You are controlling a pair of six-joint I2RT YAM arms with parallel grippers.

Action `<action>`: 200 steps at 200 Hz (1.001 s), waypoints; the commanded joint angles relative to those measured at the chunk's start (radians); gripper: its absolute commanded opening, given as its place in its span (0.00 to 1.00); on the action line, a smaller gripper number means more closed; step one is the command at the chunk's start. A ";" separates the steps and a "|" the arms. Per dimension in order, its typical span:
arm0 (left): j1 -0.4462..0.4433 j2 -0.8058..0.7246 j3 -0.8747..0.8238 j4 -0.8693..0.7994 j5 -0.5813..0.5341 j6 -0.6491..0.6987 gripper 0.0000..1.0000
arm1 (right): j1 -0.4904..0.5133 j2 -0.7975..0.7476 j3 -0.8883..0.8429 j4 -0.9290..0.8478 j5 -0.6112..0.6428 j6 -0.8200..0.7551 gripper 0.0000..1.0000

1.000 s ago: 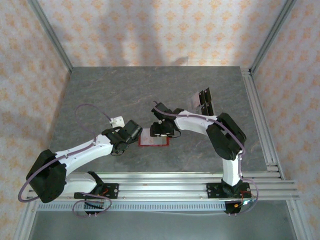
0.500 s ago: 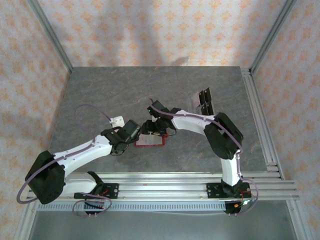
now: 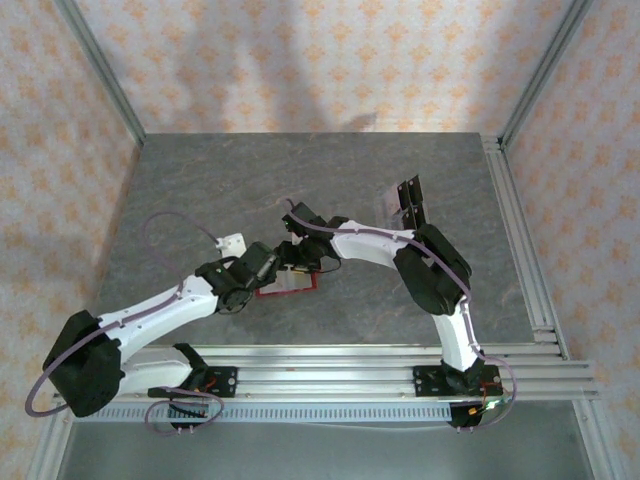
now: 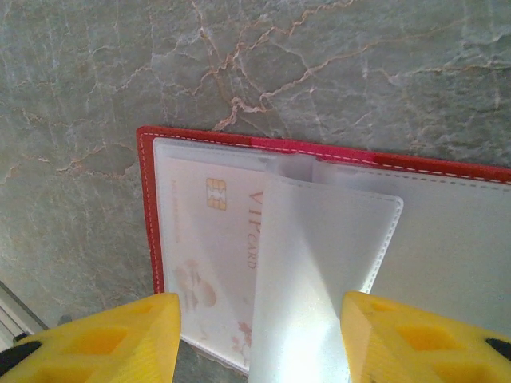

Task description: Put the credit cards into the card holder

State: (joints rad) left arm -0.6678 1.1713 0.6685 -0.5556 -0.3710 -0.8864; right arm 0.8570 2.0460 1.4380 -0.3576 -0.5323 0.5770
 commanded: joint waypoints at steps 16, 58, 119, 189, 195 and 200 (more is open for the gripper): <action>-0.012 -0.090 -0.102 0.089 0.048 0.061 1.00 | 0.007 0.002 0.025 0.029 -0.009 0.027 0.55; -0.013 -0.207 -0.218 0.210 0.136 0.080 1.00 | 0.007 0.002 0.022 0.041 -0.012 0.039 0.55; -0.044 -0.125 -0.222 0.332 0.210 0.124 1.00 | 0.007 0.008 0.015 0.056 -0.020 0.049 0.55; -0.073 0.006 -0.198 0.375 0.173 0.103 1.00 | 0.006 0.009 0.016 0.059 -0.024 0.051 0.55; -0.075 0.012 -0.195 0.369 0.162 0.093 1.00 | 0.006 0.009 0.016 0.059 -0.024 0.051 0.55; -0.076 0.018 -0.193 0.364 0.152 0.088 1.00 | 0.005 0.009 0.017 0.058 -0.024 0.052 0.55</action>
State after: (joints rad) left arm -0.7296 1.1683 0.4500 -0.2043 -0.1612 -0.7792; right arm 0.8570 2.0472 1.4380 -0.3126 -0.5491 0.6174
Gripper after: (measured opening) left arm 0.997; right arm 0.551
